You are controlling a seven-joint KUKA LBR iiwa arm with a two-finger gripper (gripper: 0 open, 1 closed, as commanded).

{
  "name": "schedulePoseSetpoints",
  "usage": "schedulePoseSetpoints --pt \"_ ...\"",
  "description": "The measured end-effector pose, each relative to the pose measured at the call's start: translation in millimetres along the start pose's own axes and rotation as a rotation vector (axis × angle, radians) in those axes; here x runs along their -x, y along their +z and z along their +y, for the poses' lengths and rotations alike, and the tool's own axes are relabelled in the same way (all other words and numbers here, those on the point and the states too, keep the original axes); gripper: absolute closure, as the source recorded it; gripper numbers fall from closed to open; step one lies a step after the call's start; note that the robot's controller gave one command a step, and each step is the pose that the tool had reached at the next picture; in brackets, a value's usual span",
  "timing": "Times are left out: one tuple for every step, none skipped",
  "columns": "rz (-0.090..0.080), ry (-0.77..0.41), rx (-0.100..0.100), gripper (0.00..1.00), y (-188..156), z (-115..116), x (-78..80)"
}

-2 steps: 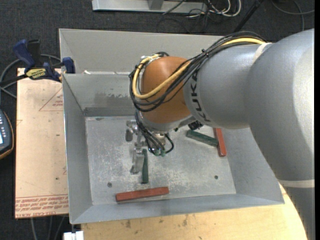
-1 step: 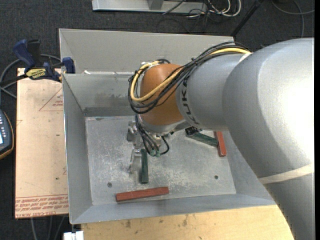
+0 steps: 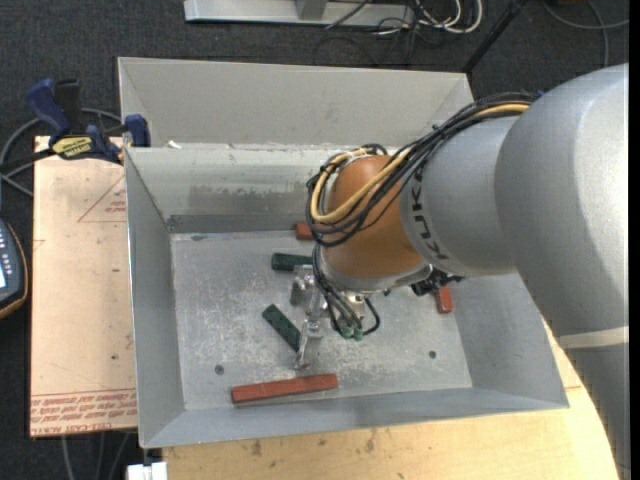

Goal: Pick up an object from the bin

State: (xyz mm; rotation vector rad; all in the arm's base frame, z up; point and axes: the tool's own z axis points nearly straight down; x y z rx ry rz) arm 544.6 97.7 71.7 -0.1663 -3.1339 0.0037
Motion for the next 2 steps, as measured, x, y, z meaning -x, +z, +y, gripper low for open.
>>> schedulePoseSetpoints --pt "-0.005 -0.004 0.005 1.00 -1 4 1.6" --pt "-0.011 -0.028 0.007 1.00 -134 32 -40.3"
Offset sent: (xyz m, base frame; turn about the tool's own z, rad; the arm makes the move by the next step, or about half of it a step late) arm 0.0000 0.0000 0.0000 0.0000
